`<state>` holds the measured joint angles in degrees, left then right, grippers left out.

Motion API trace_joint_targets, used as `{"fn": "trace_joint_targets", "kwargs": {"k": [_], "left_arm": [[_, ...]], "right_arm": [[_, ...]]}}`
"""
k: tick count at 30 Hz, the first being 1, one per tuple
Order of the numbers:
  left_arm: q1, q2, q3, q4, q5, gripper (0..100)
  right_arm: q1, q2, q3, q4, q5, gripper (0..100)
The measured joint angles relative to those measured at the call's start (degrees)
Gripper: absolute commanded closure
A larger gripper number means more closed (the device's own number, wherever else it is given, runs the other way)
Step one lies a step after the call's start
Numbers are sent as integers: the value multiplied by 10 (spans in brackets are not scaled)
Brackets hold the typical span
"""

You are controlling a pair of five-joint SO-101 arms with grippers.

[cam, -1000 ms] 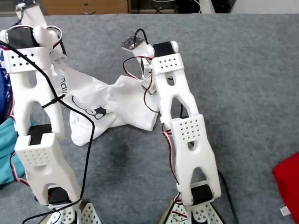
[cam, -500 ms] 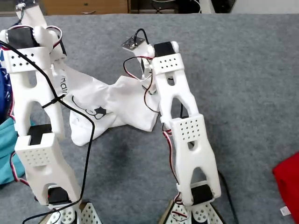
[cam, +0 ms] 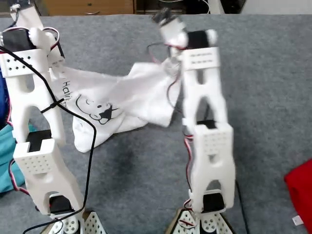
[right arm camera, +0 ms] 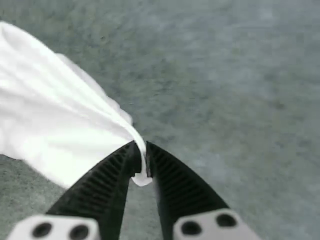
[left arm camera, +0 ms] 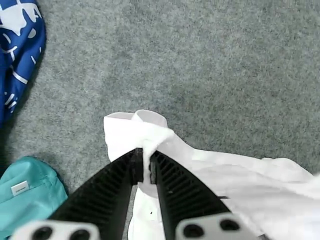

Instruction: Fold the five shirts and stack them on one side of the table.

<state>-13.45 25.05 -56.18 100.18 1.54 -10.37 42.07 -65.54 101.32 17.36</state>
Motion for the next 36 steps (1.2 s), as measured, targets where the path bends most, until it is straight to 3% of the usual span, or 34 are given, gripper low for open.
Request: {"fn": "trace_joint_targets", "kwargs": {"k": [9, 15, 29, 36], "left_arm": [[0, -13, 0, 0, 0, 980], [0, -124, 9, 0, 0, 980], [0, -621, 270, 1, -32, 980], [-3, -859, 373, 1, -74, 980]], "right_arm": [[33, -285, 40, 2, 33, 994], [33, -455, 43, 3, 51, 994], [38, -764, 41, -12, 83, 993], [161, -804, 41, -92, 97, 992]]}}
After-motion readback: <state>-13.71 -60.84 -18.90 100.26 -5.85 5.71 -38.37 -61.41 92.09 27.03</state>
